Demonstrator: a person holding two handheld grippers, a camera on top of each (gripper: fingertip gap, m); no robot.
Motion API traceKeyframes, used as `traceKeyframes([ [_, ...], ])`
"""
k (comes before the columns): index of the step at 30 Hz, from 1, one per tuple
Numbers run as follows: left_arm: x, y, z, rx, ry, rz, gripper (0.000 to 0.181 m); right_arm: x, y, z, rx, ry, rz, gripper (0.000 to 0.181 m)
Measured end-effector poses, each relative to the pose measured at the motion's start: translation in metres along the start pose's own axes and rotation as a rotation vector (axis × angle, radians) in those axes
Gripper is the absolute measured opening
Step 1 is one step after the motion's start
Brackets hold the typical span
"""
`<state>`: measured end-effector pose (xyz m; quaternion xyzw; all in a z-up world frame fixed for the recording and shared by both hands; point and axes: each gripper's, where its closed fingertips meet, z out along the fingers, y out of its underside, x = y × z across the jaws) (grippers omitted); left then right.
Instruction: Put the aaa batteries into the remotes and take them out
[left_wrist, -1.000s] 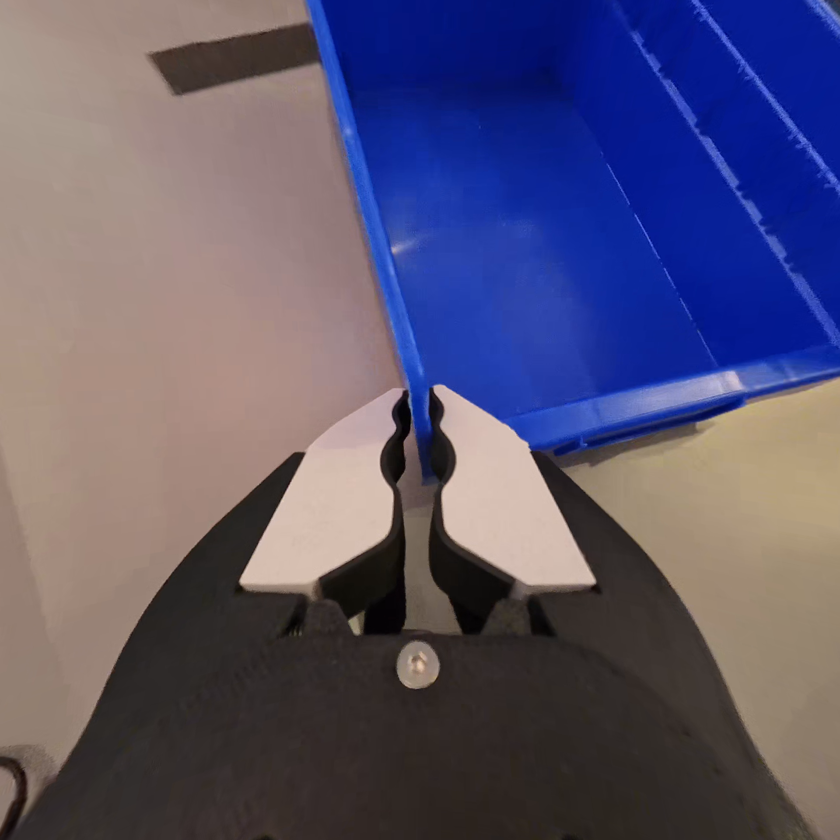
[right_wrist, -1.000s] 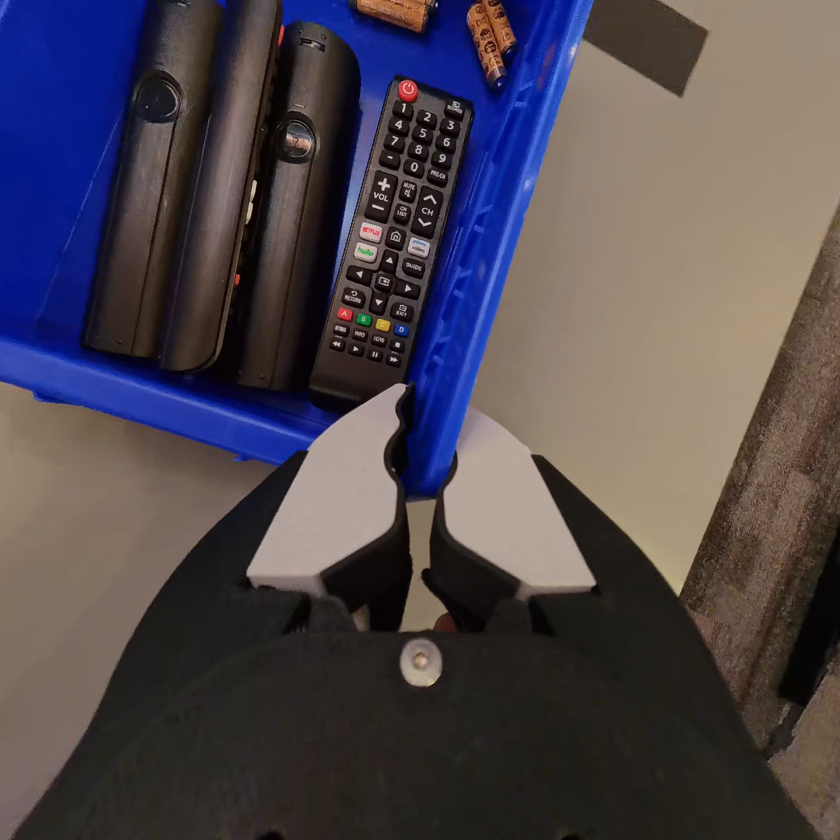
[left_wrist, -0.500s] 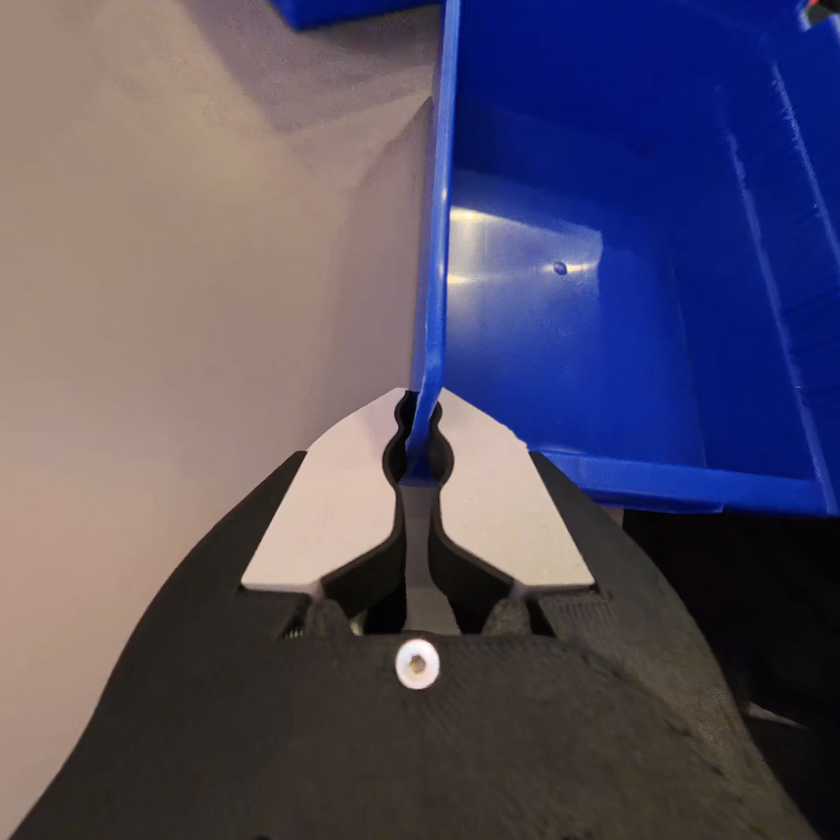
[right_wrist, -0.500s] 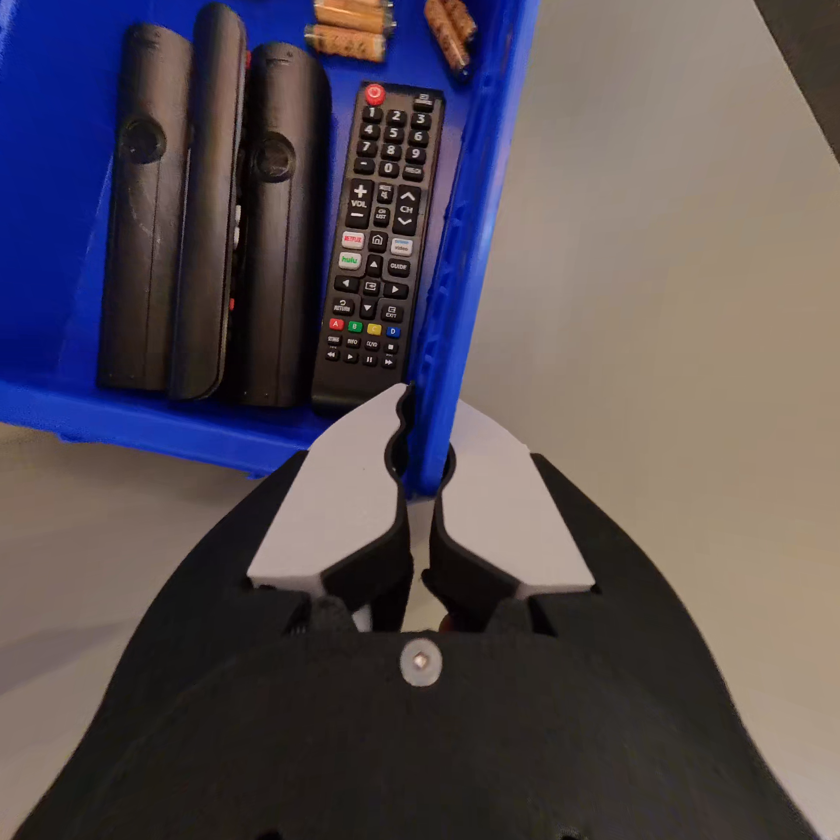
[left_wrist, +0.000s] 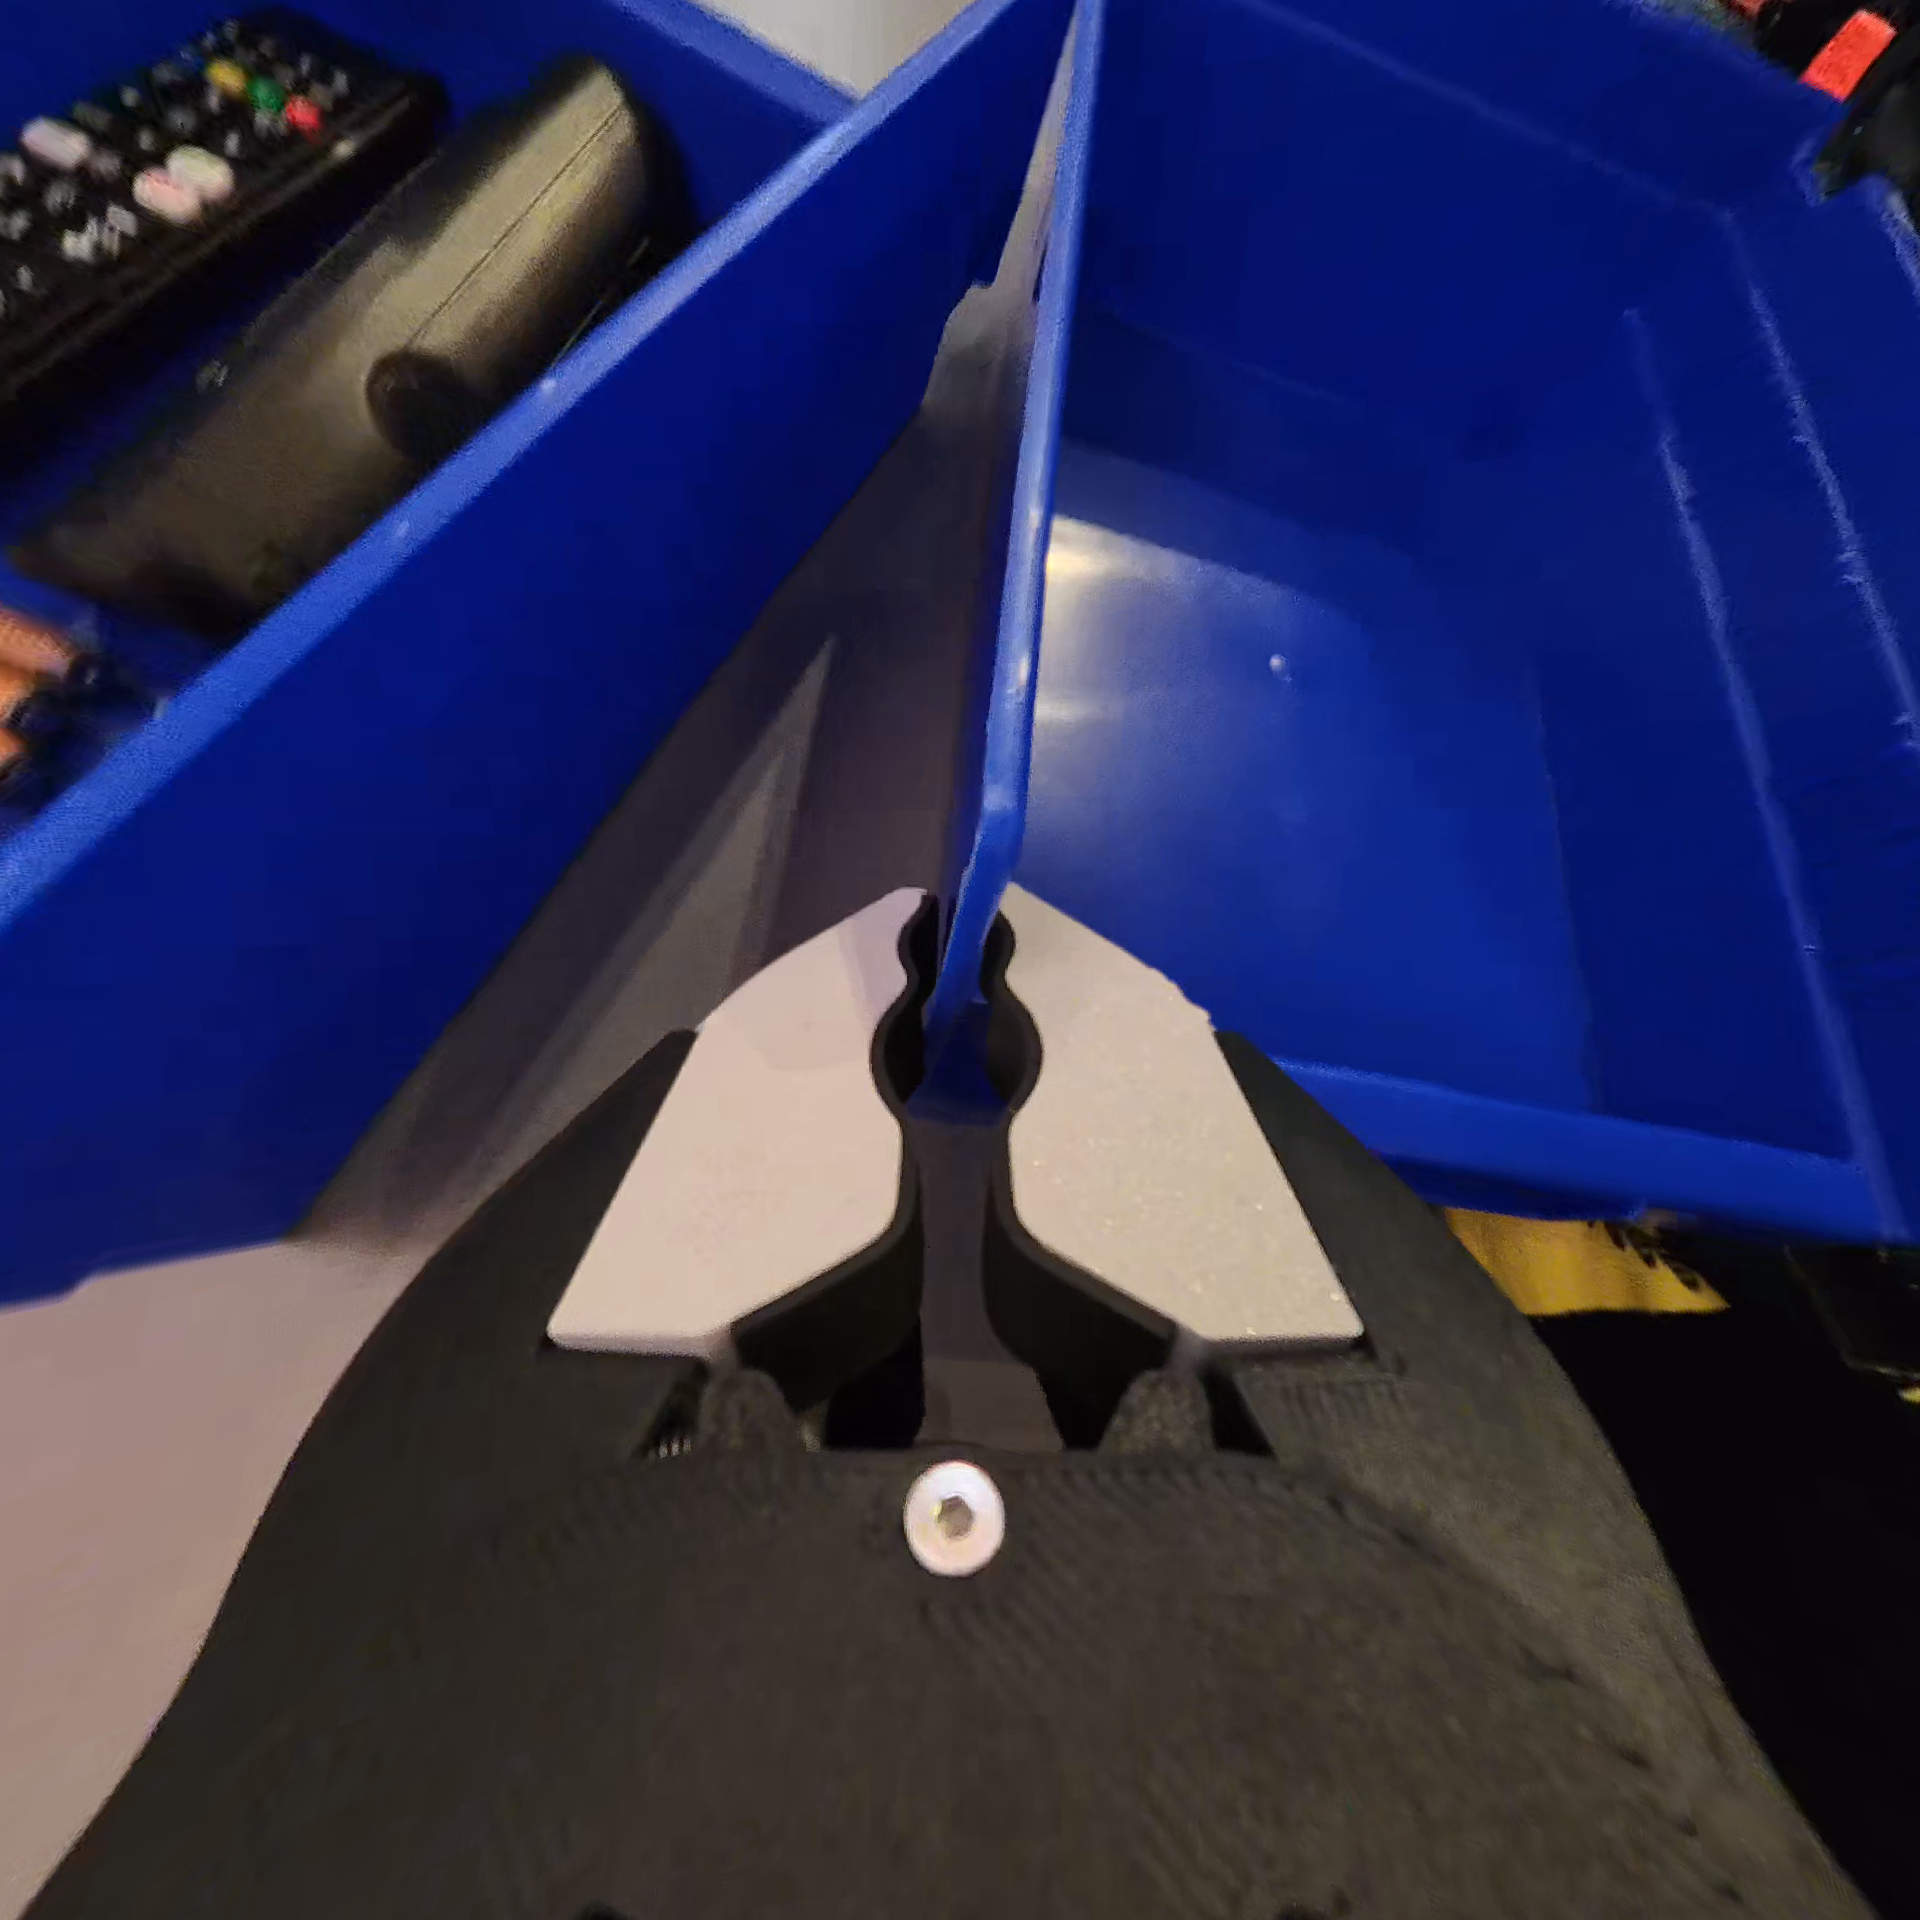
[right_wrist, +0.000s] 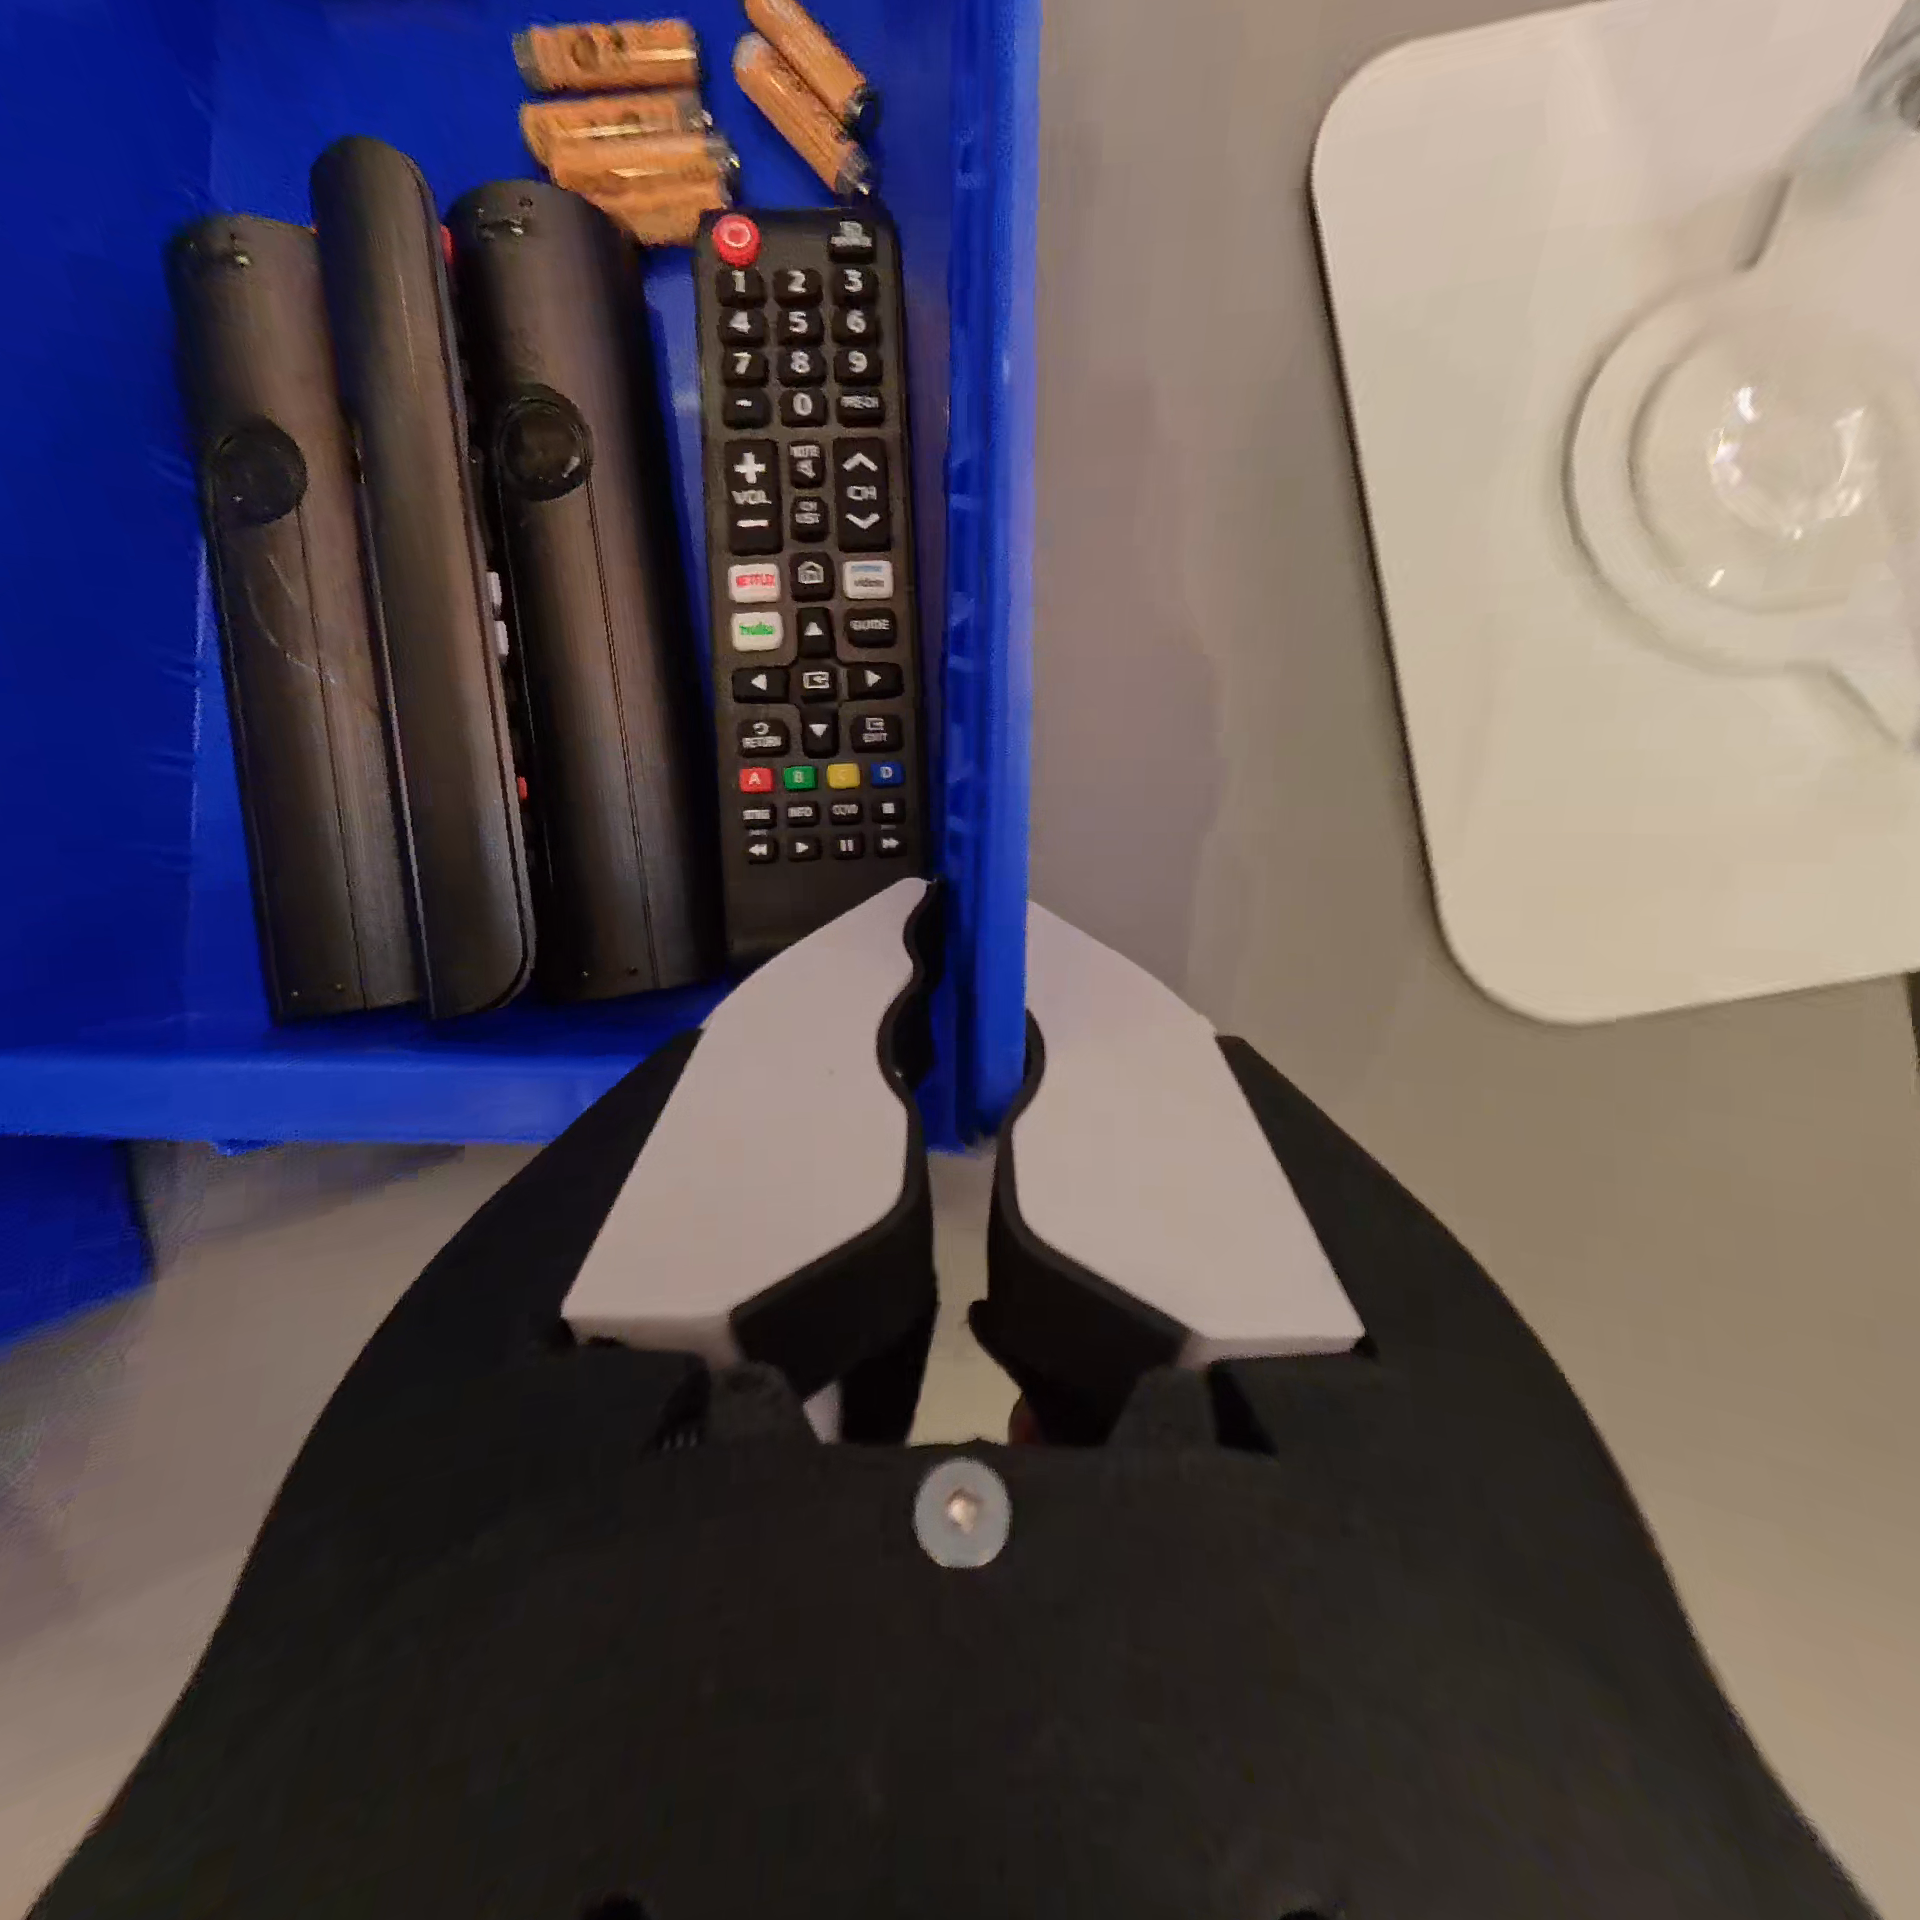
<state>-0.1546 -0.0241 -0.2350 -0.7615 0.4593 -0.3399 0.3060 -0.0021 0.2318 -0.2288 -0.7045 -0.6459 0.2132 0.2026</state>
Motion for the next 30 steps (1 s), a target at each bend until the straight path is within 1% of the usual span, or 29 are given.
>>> traceKeyframes([
  [1, -0.001, -0.003, -0.004, 0.026, 0.001, -0.018, 0.026, 0.000, -0.011, 0.001, 0.012, 0.008, 0.019, 0.027],
  [2, 0.003, -0.007, -0.014, 0.053, 0.038, -0.059, 0.050, -0.003, -0.021, -0.004, 0.041, 0.000, 0.052, 0.044],
  [3, 0.006, -0.010, -0.028, 0.070, 0.071, -0.104, 0.069, -0.006, -0.029, -0.015, 0.076, -0.001, 0.098, 0.056],
  [4, 0.002, -0.011, -0.047, 0.074, 0.044, -0.122, 0.075, -0.010, -0.030, -0.031, 0.095, 0.013, 0.154, 0.061],
  [5, -0.008, -0.016, -0.070, 0.103, -0.029, -0.123, 0.077, -0.016, -0.025, -0.050, 0.089, 0.051, 0.207, 0.062],
  [6, -0.022, -0.024, -0.094, 0.147, -0.120, -0.146, 0.076, -0.027, -0.015, -0.069, 0.067, 0.086, 0.241, 0.067],
  [7, -0.041, -0.032, -0.116, 0.178, -0.228, -0.182, 0.077, -0.042, -0.002, -0.088, 0.038, 0.125, 0.267, 0.077],
  [8, -0.059, -0.039, -0.135, 0.196, -0.325, -0.210, 0.081, -0.058, 0.014, -0.104, -0.001, 0.186, 0.291, 0.081],
  [9, -0.075, -0.044, -0.145, 0.195, -0.384, -0.242, 0.083, -0.079, 0.029, -0.116, -0.037, 0.220, 0.310, 0.083],
  [11, -0.108, -0.045, -0.143, 0.124, -0.461, -0.344, 0.095, -0.134, 0.048, -0.125, -0.051, 0.179, 0.398, 0.086],
  [12, -0.122, -0.045, -0.136, 0.086, -0.472, -0.379, 0.098, -0.160, 0.054, -0.124, -0.049, 0.152, 0.433, 0.084],
  [14, -0.152, -0.039, -0.119, -0.013, -0.494, -0.446, 0.104, -0.206, 0.072, -0.113, -0.122, 0.104, 0.468, 0.083],
  [15, -0.162, -0.037, -0.108, -0.050, -0.471, -0.472, 0.107, -0.220, 0.079, -0.106, -0.147, 0.110, 0.486, 0.084],
  [16, -0.168, -0.037, -0.097, -0.072, -0.426, -0.501, 0.105, -0.231, 0.084, -0.098, -0.161, 0.106, 0.502, 0.081],
  [17, -0.175, -0.032, -0.090, -0.117, -0.414, -0.519, 0.096, -0.239, 0.091, -0.090, -0.196, 0.099, 0.514, 0.080],
  [18, -0.181, -0.027, -0.084, -0.157, -0.404, -0.527, 0.100, -0.241, 0.100, -0.082, -0.235, 0.116, 0.521, 0.079],
  [19, -0.180, -0.030, -0.076, -0.154, -0.339, -0.558, 0.087, -0.240, 0.103, -0.078, -0.242, 0.126, 0.536, 0.075],
  [20, -0.174, -0.034, -0.068, -0.154, -0.272, -0.577, 0.060, -0.241, 0.101, -0.076, -0.221, 0.103, 0.550, 0.069],
  [21, -0.173, -0.031, -0.063, -0.210, -0.278, -0.542, 0.050, -0.241, 0.100, -0.076, -0.216, 0.090, 0.537, 0.055],
  [22, -0.179, -0.023, -0.061, -0.299, -0.345, -0.471, 0.045, -0.241, 0.099, -0.077, -0.217, 0.078, 0.512, 0.048],
  [23, -0.187, -0.018, -0.062, -0.363, -0.412, -0.418, 0.040, -0.239, 0.098, -0.078, -0.215, 0.065, 0.489, 0.024],
  [24, -0.193, -0.016, -0.064, -0.399, -0.445, -0.387, 0.037, -0.234, 0.099, -0.079, -0.225, 0.069, 0.473, 0.016],
  [27, -0.213, -0.013, -0.074, -0.459, -0.480, -0.367, 0.026, -0.213, 0.114, -0.089, -0.301, 0.093, 0.416, 0.013],
  [30, -0.239, -0.005, -0.094, -0.530, -0.496, -0.347, 0.013, -0.176, 0.137, -0.107, -0.377, 0.126, 0.330, 0.011],
])
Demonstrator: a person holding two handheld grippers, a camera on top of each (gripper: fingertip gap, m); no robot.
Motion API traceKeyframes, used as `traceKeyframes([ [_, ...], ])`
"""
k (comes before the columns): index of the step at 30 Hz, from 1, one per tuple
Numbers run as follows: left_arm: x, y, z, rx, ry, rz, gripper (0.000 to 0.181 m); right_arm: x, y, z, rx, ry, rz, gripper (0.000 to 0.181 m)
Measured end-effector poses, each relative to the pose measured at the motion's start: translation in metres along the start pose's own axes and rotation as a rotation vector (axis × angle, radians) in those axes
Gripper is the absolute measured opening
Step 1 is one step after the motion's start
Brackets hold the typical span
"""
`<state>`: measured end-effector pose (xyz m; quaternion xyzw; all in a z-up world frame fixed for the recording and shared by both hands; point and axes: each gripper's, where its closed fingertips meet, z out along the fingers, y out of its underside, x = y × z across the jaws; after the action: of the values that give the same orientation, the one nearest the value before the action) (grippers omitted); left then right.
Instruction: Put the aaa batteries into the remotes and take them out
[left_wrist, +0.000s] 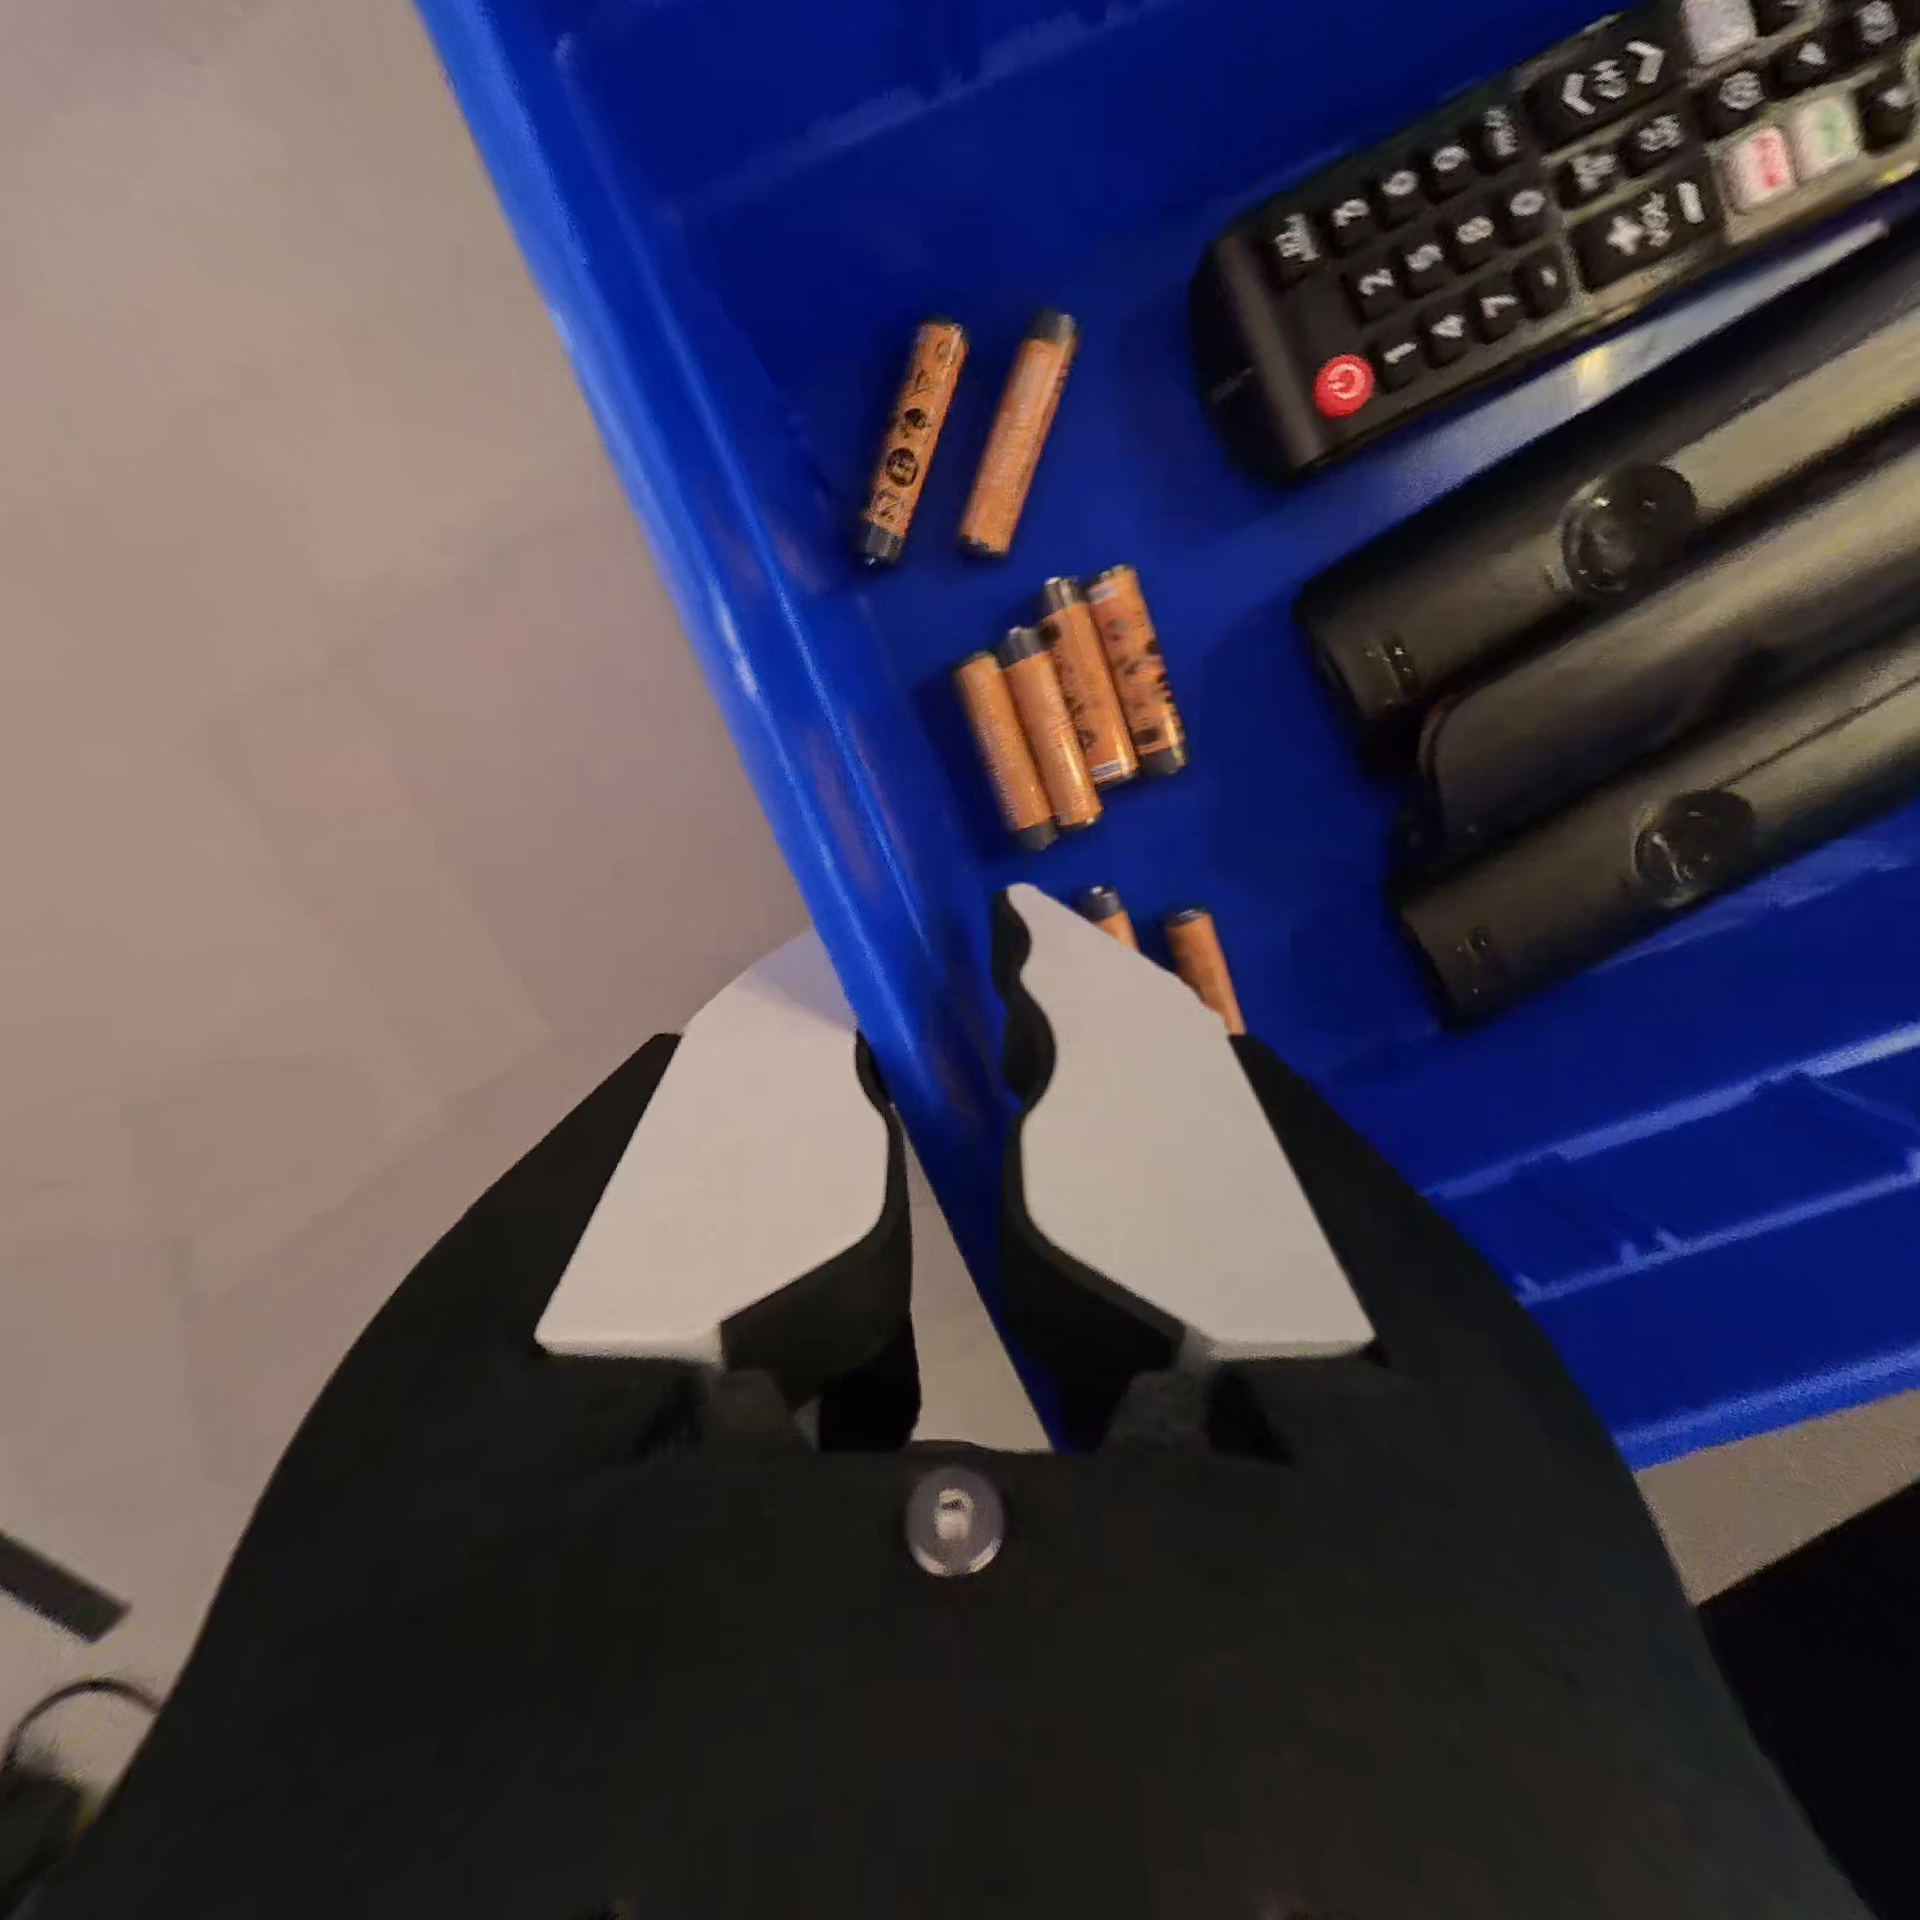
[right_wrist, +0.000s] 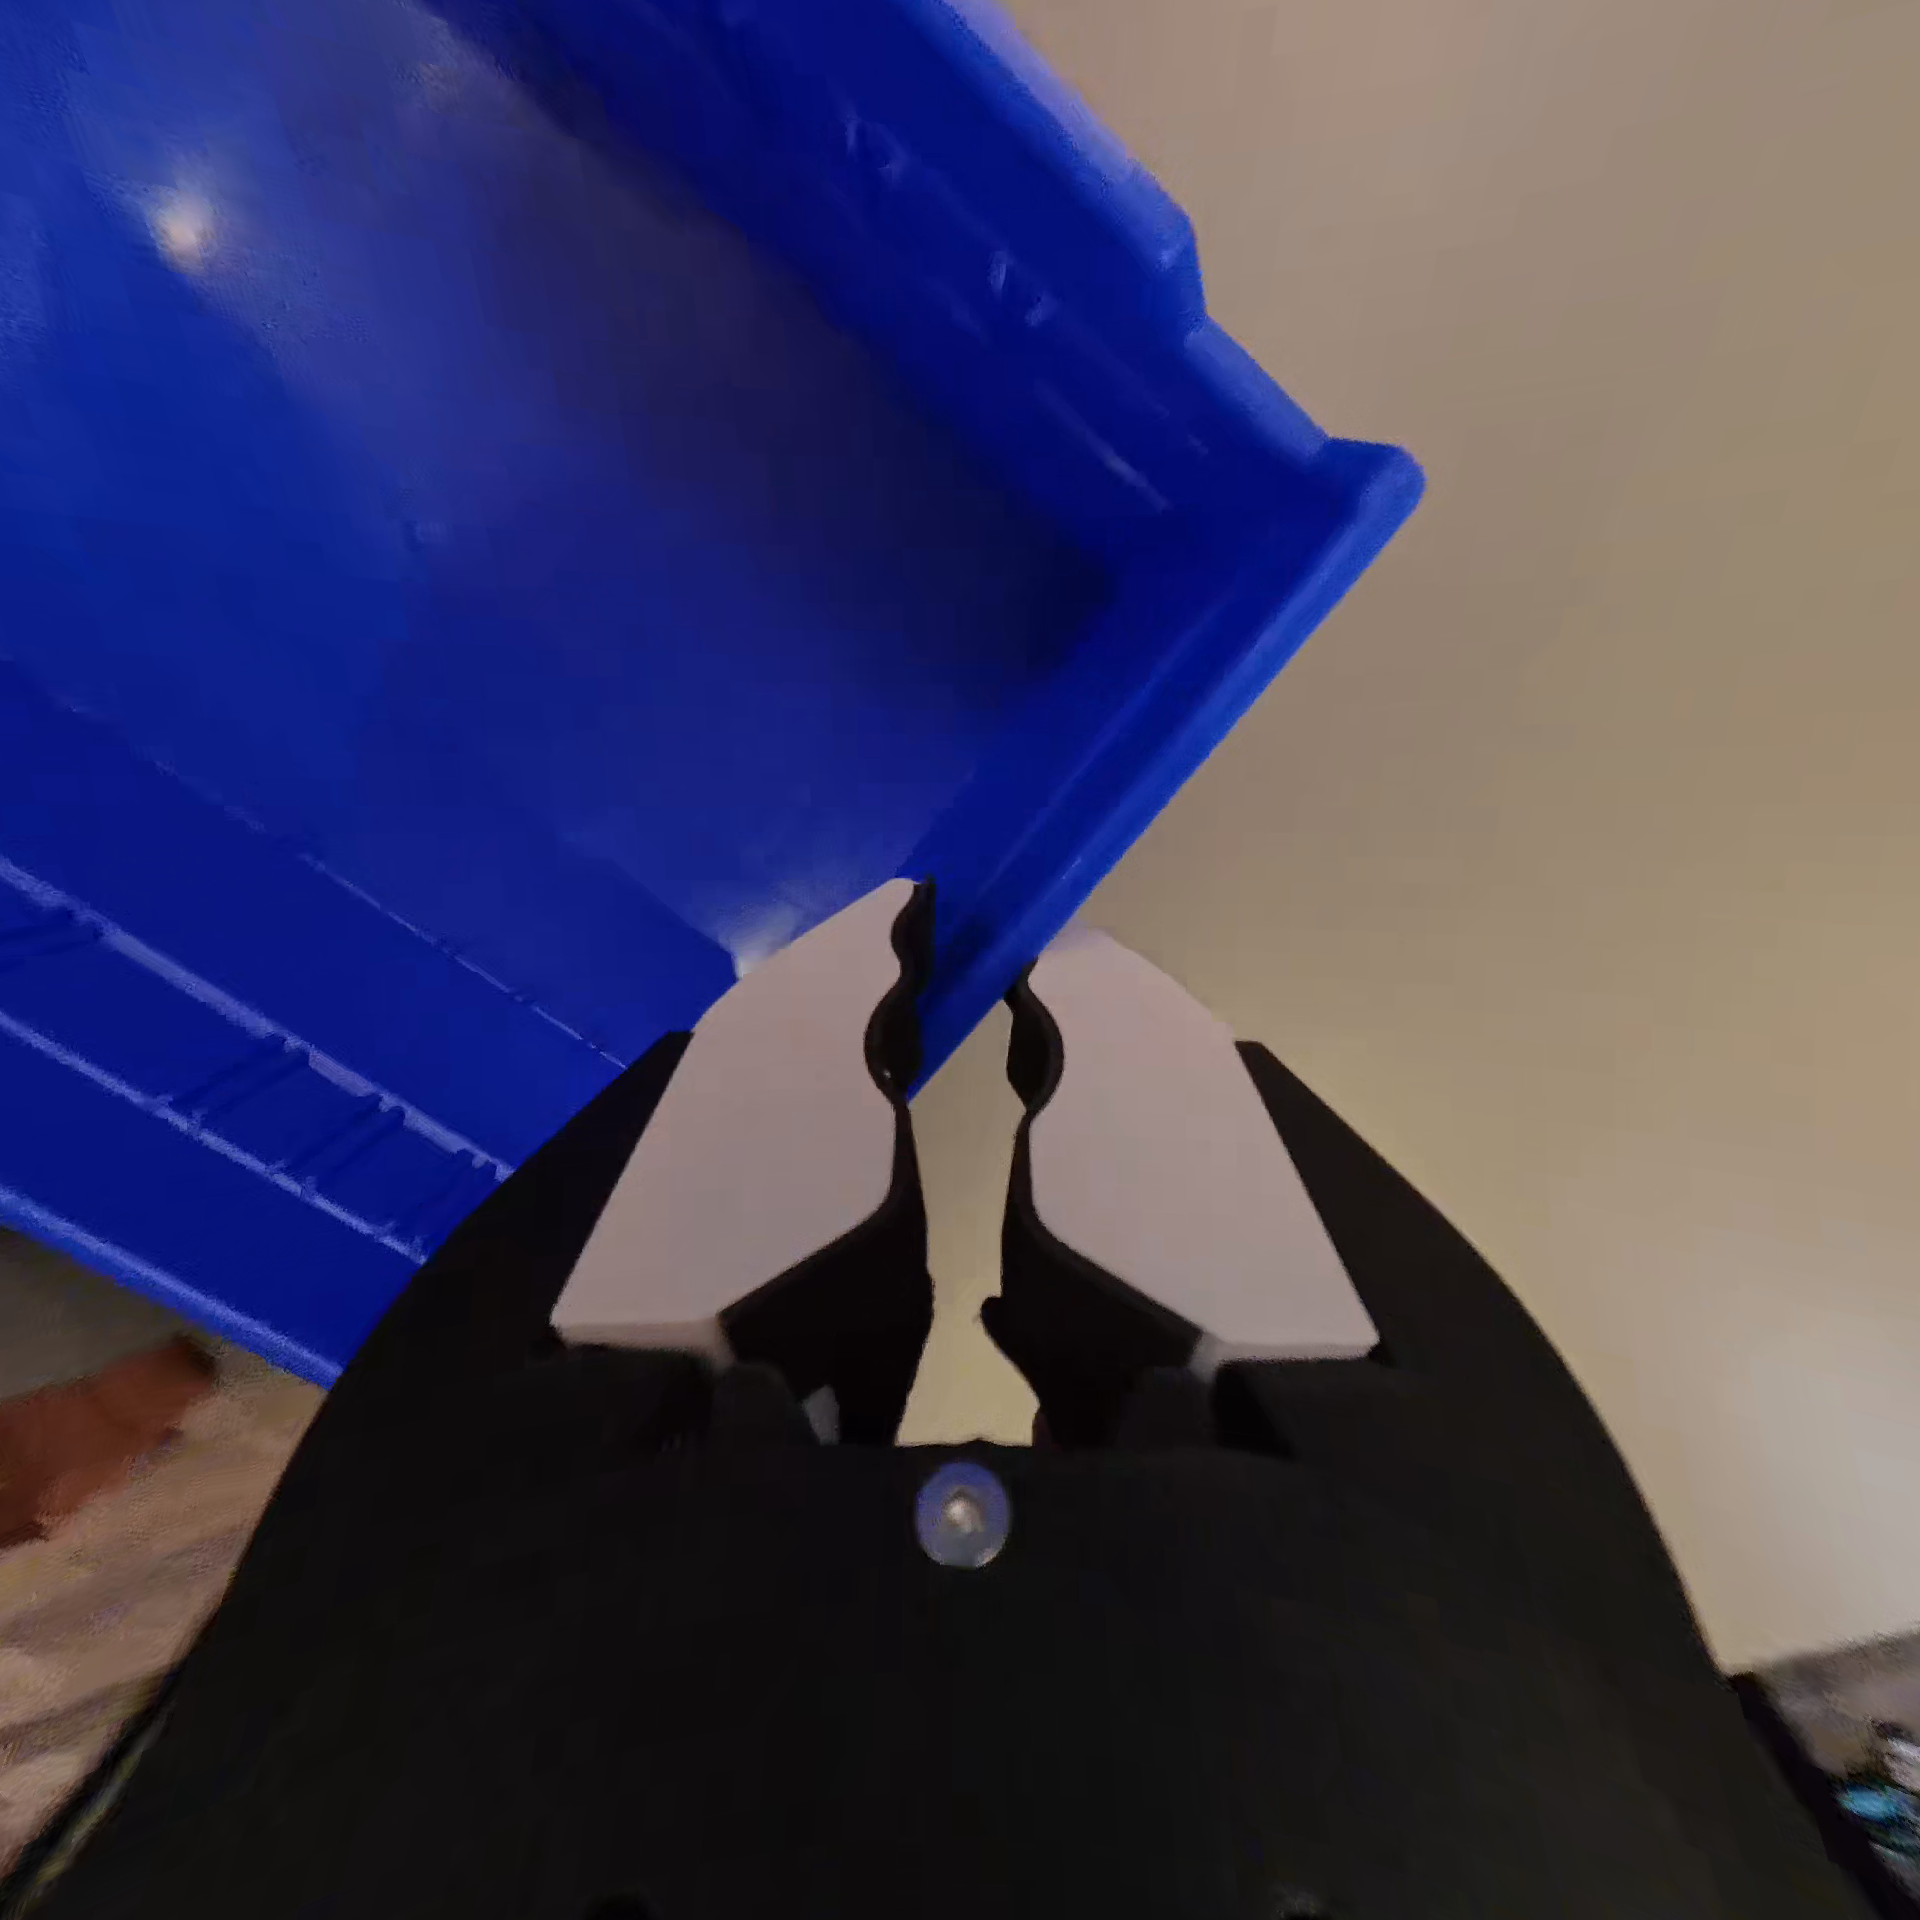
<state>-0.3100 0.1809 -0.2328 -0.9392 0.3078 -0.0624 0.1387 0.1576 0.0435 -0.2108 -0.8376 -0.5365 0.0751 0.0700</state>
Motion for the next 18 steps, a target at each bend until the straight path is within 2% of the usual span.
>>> traceKeyframes([
  [2, -0.023, 0.001, 0.000, -0.035, 0.001, 0.043, 0.007, 0.031, 0.008, -0.003, -0.036, -0.006, -0.006, 0.010],
  [6, -0.064, 0.000, -0.001, -0.098, -0.018, 0.155, 0.009, 0.110, 0.016, -0.009, -0.139, 0.062, -0.041, 0.010],
  [9, -0.095, -0.008, 0.001, -0.115, -0.053, 0.258, 0.013, 0.166, 0.011, -0.011, -0.184, 0.101, -0.140, 0.012],
  [12, -0.123, -0.018, 0.002, -0.145, -0.084, 0.380, 0.017, 0.215, 0.003, -0.012, -0.230, 0.152, -0.253, 0.012],
  [18, -0.175, -0.052, 0.011, -0.174, -0.126, 0.514, 0.020, 0.300, -0.033, -0.009, -0.290, 0.243, -0.300, 0.014],
])
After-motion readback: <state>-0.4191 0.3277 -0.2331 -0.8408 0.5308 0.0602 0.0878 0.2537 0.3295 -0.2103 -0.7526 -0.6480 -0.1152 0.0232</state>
